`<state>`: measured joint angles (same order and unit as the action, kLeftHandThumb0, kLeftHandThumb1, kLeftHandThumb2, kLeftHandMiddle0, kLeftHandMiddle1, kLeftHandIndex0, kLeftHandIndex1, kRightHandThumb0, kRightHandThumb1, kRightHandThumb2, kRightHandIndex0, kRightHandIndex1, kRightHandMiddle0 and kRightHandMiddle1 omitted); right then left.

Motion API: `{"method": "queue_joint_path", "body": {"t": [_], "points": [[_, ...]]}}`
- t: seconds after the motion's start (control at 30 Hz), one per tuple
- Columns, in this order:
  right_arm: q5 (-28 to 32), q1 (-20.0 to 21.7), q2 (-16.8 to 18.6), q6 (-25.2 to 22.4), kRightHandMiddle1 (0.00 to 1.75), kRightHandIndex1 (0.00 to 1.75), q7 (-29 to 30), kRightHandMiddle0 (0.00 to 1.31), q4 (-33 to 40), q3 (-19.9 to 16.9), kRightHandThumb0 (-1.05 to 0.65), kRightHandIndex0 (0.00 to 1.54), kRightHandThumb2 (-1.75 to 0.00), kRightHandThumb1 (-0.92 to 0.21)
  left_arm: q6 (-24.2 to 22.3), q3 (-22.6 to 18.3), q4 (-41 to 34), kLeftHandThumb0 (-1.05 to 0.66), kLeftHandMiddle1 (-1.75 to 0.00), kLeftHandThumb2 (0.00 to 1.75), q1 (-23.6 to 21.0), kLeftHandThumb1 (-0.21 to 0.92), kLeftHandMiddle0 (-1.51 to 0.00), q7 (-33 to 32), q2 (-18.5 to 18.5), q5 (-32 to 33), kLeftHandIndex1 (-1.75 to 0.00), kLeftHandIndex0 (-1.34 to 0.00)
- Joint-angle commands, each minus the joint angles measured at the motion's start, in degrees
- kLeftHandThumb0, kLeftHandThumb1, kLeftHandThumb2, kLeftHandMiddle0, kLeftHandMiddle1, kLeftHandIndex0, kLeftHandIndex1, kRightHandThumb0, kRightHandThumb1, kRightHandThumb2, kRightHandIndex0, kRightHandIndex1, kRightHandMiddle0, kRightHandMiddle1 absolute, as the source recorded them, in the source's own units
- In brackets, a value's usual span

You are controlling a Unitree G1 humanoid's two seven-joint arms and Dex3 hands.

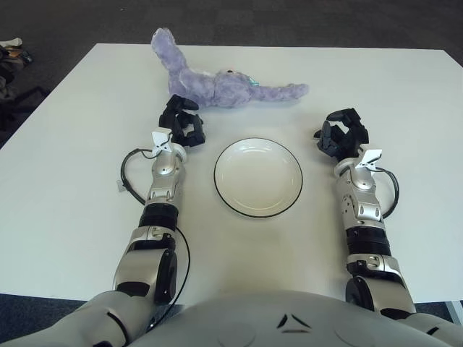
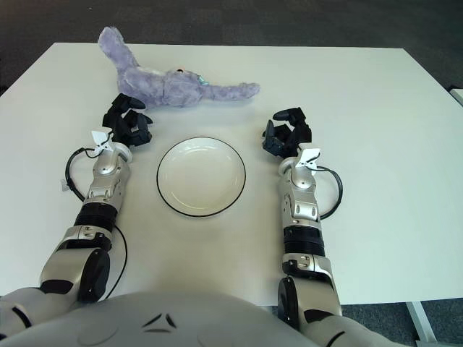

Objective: Put the doll into the plate.

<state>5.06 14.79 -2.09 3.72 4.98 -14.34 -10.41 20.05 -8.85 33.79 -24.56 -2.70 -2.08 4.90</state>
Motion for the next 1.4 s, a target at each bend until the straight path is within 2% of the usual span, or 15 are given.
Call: {"method": "queue_joint_path", "body": {"t": [0.0, 0.63, 0.97, 1.1, 1.17, 1.33, 1.37], "points": [[-0.1, -2.7, 0.6, -2.6, 1.75, 1.53, 0.5, 0.36, -2.3, 0.1, -0.01, 0.6, -1.13, -0.42, -1.4, 0.0, 1.9, -0.01, -1.75, 1.4, 2.0, 0.25, -0.55, -0.4, 0.3, -0.3, -1.74, -0.54], [-0.6, -2.7, 0.4, -3.0, 1.75, 1.53, 2.0, 0.36, -2.2, 0.5, -0.01, 0.59, -1.11, -0.44, 0.3, 0.5, 2.3, -0.01, -1.75, 1.4, 2.1, 0.25, -0.55, -1.2, 0.2, -2.1, -1.74, -0.54], [-1.0, -2.9, 0.7, -2.5, 1.75, 1.52, 2.8, 0.36, -1.2, 0.9, -0.01, 0.53, -1.05, -0.49, -0.8, 1.7, 1.3, -0.01, -1.75, 1.41, 2.5, 0.24, -0.55, -2.6, -0.3, -5.0, -1.74, -0.54], [-1.3, -3.1, 1.1, -2.0, 1.75, 1.51, 3.0, 0.35, -0.1, 1.2, -0.01, 0.42, -0.89, -0.61, -1.5, 2.2, 0.6, -0.01, -1.75, 1.39, 2.7, 0.26, -0.54, -3.0, -0.5, -5.9, -1.75, -0.53], [-1.4, -3.3, 1.3, -1.9, 1.75, 1.5, 2.9, 0.34, 0.4, 1.3, -0.01, 0.4, -0.86, -0.63, -1.8, 2.4, 0.3, -0.01, -1.75, 1.39, 2.8, 0.26, -0.54, -3.1, -0.6, -6.1, -1.75, -0.53], [-2.0, -3.9, 1.2, -0.6, 1.74, 1.53, 1.9, 0.24, 2.0, 2.5, -0.01, 0.26, -0.59, -0.84, -2.7, 2.7, -0.8, -0.01, -1.75, 1.37, 3.2, 0.28, -0.53, -2.8, -0.6, -6.3, -1.75, -0.51], [-2.0, -4.0, 1.1, -0.4, 1.73, 1.49, 1.7, 0.25, 2.2, 2.7, -0.07, 0.23, -0.57, -0.85, -2.8, 2.7, -1.0, -0.01, -1.75, 1.36, 3.3, 0.27, -0.56, -2.7, -0.6, -6.3, -1.7, -0.52]]}}
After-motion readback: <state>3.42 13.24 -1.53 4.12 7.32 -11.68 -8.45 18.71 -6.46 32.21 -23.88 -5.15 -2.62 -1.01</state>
